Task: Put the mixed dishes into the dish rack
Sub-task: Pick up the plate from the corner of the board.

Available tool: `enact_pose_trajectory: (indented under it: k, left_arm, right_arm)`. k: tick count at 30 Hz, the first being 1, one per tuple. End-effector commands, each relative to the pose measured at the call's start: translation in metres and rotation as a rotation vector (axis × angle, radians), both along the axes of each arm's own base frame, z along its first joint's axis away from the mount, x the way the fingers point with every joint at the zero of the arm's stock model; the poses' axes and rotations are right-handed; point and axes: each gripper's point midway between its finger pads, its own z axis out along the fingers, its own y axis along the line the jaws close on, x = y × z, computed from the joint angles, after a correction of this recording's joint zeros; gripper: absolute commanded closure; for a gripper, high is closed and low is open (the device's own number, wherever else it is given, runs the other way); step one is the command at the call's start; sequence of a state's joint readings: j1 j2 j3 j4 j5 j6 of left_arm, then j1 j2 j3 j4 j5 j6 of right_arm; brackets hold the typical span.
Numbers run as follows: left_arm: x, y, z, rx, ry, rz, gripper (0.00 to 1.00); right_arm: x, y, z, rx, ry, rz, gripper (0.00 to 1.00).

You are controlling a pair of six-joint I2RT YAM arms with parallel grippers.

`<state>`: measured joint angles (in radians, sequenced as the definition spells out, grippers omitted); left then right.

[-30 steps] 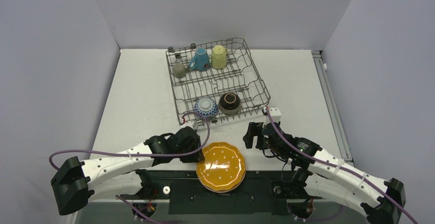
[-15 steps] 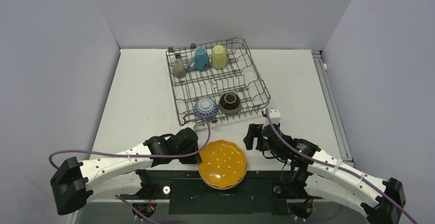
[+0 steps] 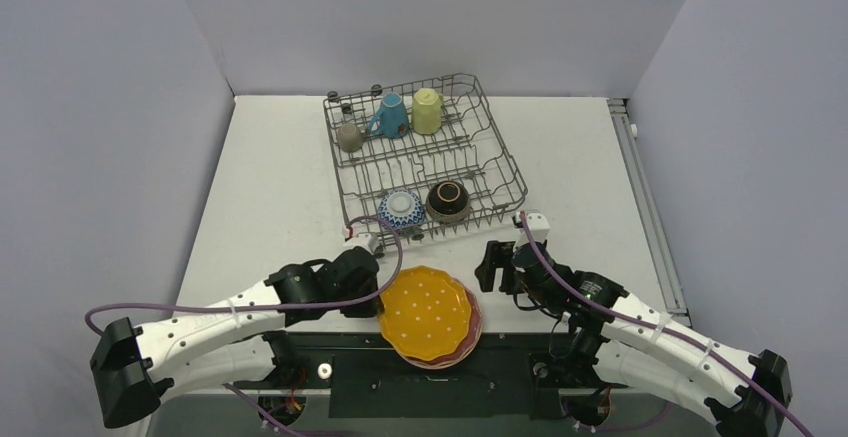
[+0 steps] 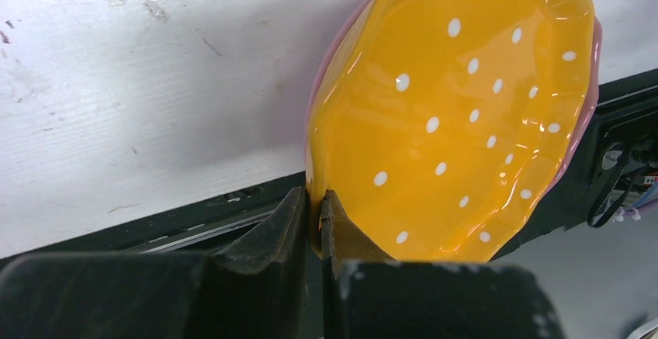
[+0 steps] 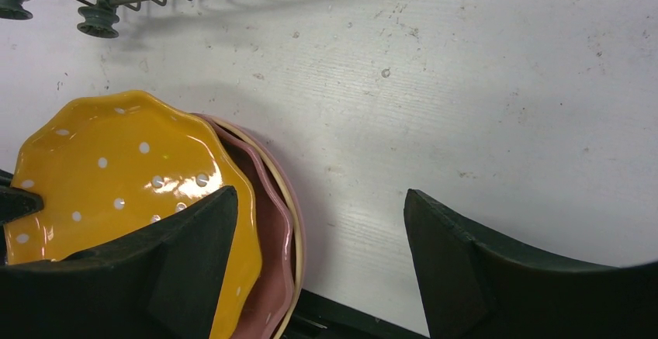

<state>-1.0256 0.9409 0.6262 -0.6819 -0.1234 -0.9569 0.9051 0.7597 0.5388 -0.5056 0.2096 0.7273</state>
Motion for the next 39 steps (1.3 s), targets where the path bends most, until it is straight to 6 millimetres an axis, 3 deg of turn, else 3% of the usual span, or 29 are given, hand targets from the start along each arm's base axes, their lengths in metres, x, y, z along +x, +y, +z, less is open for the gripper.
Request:
enact_pose_trajectory:
  k: [1, 14, 25, 39]
  left_arm:
    - [0.016, -0.01, 0.039, -0.101, -0.088, 0.043, 1.0]
    - [0.008, 0.001, 0.043, -0.219, -0.087, 0.127, 1.0]
    - [-0.001, 0.008, 0.028, -0.274, -0.054, 0.176, 1.0]
    - [-0.003, 0.016, 0.007, -0.258, -0.038, 0.21, 1.0]
  right_arm:
    - [0.003, 0.009, 0.015, 0.057, -0.027, 0.003, 0.26]
    - [-0.023, 0.054, 0.018, 0.166, 0.047, 0.162, 0.27]
    - [-0.042, 0.093, 0.007, 0.19, 0.109, 0.249, 0.28]
    - [-0.047, 0.112, -0.013, 0.2, 0.177, 0.255, 0.28]
